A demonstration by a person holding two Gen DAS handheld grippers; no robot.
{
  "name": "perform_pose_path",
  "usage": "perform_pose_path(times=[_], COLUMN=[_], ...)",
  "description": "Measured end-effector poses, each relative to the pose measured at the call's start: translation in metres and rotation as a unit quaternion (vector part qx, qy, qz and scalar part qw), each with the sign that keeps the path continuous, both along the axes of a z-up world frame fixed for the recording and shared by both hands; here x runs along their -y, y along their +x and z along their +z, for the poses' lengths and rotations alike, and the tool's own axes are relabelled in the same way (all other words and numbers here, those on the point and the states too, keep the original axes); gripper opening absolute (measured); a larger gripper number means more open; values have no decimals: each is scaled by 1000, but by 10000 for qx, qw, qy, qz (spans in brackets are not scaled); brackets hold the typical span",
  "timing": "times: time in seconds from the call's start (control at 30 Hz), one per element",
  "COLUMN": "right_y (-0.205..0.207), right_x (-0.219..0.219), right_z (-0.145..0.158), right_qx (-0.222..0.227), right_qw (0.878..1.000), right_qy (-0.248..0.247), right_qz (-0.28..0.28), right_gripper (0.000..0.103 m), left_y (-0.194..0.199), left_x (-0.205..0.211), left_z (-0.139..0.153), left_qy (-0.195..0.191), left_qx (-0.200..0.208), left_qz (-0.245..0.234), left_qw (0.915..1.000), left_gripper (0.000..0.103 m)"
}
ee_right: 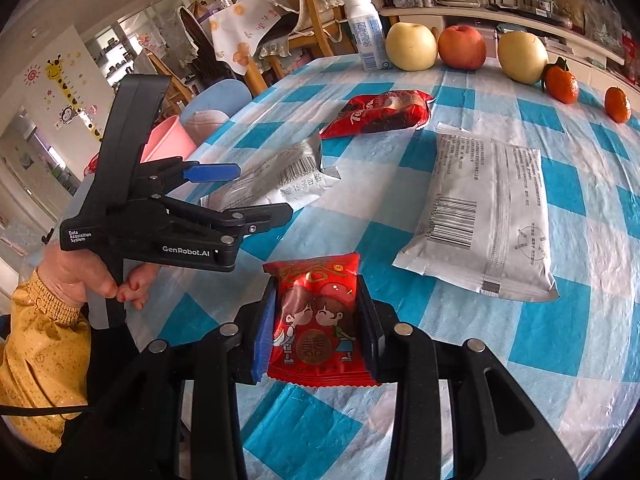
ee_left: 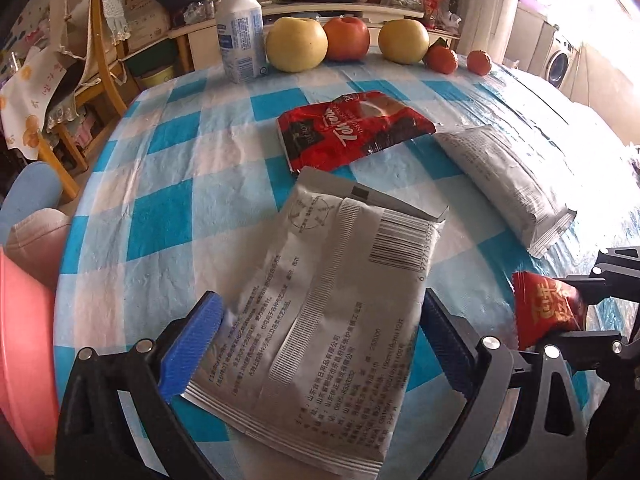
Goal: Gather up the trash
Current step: 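Carry the white packet and red snack packet in both tools over the pink bucket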
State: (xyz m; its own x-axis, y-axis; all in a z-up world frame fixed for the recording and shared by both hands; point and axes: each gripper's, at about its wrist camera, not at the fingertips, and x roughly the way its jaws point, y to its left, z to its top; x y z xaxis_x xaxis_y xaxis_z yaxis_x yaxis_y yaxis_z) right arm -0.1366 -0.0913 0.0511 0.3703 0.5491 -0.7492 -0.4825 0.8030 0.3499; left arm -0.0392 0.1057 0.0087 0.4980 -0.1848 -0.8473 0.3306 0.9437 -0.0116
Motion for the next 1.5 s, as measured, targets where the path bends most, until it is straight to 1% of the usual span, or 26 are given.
perform_pose_path(times=[0.07, 0.13, 0.33, 0.4, 0.57, 0.7, 0.73, 0.87, 1.0, 1.1, 1.17, 1.23, 1.3, 1.33, 1.37, 1.4, 1.5], right_y=[2, 3, 7, 7, 10, 14, 15, 19, 23, 27, 31, 33, 36, 37, 38, 40, 43], right_x=[2, 4, 9, 9, 8, 7, 6, -3, -21, -43, -61, -83, -109, -122, -136, -150, -194], right_z=[0, 1, 7, 10, 17, 25, 27, 36, 47, 55, 62, 69, 78, 83, 87, 91, 100], right_qx=[10, 32, 155, 203, 293, 323, 319, 334, 318, 373, 391, 440, 508, 531, 541, 552, 596], right_qw=[10000, 9999, 9994, 9992, 9982, 9970, 9966, 9947, 9932, 9933, 9933, 9932, 9927, 9921, 9915, 9907, 9886], right_qy=[10, 34, 99, 111, 199, 396, 471, 763, 985, 1016, 1057, 1074, 1086, 1104, 1130, 1149, 1167], right_qz=[-44, -102, -278, -337, -476, -581, -601, -607, -537, -396, -248, -63, 157, 252, 363, 479, 745], right_gripper=[38, 38, 38, 38, 38, 38, 38, 38, 38, 38, 38, 38, 38, 38, 38, 38, 38], left_y=[2, 1, 0, -1, 1, 1, 0, -4, -10, -17, -24, -30, -38, -44, -48, -52, -64], left_x=[0, 1, 0, -2, -12, -30, -35, -56, -88, -118, -143, -166, -192, -207, -220, -231, -267], left_z=[1, 2, 7, 8, 13, 24, 29, 49, 68, 82, 90, 96, 100, 101, 101, 100, 95], left_qy=[-198, -204, -434, -497, -841, -1188, -1276, -1424, -1479, -1457, -1488, -1397, -1406, -1431, -1437, -1443, -1431], left_qx=[-23, 64, 178, 202, 181, 262, 326, 572, 859, 1083, 1209, 1327, 1405, 1433, 1443, 1444, 1403], left_qz=[8, 33, 348, 482, 753, 1004, 1069, 1337, 1767, 2171, 2498, 2846, 3191, 3405, 3571, 3707, 4241], left_qw=[9998, 9998, 9983, 9974, 9934, 9875, 9855, 9791, 9693, 9591, 9491, 9391, 9267, 9182, 9116, 9061, 8831], left_gripper=[94, 84, 68, 65, 62, 61, 61, 62, 62, 62, 62, 62, 62, 62, 62, 62, 62])
